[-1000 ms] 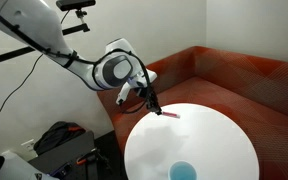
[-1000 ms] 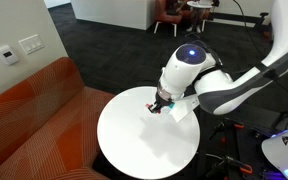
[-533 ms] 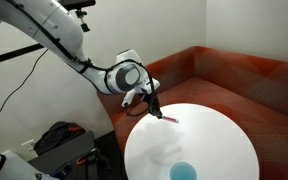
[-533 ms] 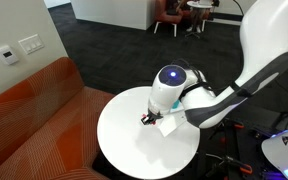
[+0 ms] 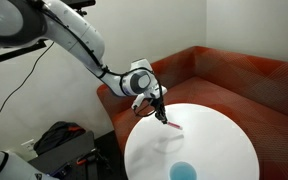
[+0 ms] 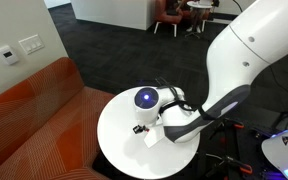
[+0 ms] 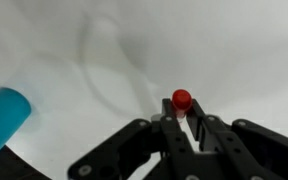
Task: Remove the red marker from the blue cup and place the marker on the left side of the table
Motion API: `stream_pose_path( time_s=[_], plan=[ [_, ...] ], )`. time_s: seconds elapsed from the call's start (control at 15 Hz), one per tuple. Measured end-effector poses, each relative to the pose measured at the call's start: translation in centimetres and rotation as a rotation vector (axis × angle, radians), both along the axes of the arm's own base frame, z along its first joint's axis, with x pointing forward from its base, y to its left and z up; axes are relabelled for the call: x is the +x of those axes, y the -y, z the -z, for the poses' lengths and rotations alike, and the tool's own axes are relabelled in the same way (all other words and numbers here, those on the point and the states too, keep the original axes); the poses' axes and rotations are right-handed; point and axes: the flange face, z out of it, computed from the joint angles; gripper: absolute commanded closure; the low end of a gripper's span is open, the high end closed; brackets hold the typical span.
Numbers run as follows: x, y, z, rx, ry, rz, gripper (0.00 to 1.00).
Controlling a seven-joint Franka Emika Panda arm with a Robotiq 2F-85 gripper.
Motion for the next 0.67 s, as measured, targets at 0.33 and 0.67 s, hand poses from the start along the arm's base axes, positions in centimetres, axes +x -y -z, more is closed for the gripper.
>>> stream_pose_path(
  time_s=[0.33, 0.67],
  plan=[
    [1.8, -1.2, 3.2, -0.041, -0.04, 0.04, 0.95],
    [2.9, -1.4, 4.0, -0.051, -0.052, 0.063, 0.55]
  ],
)
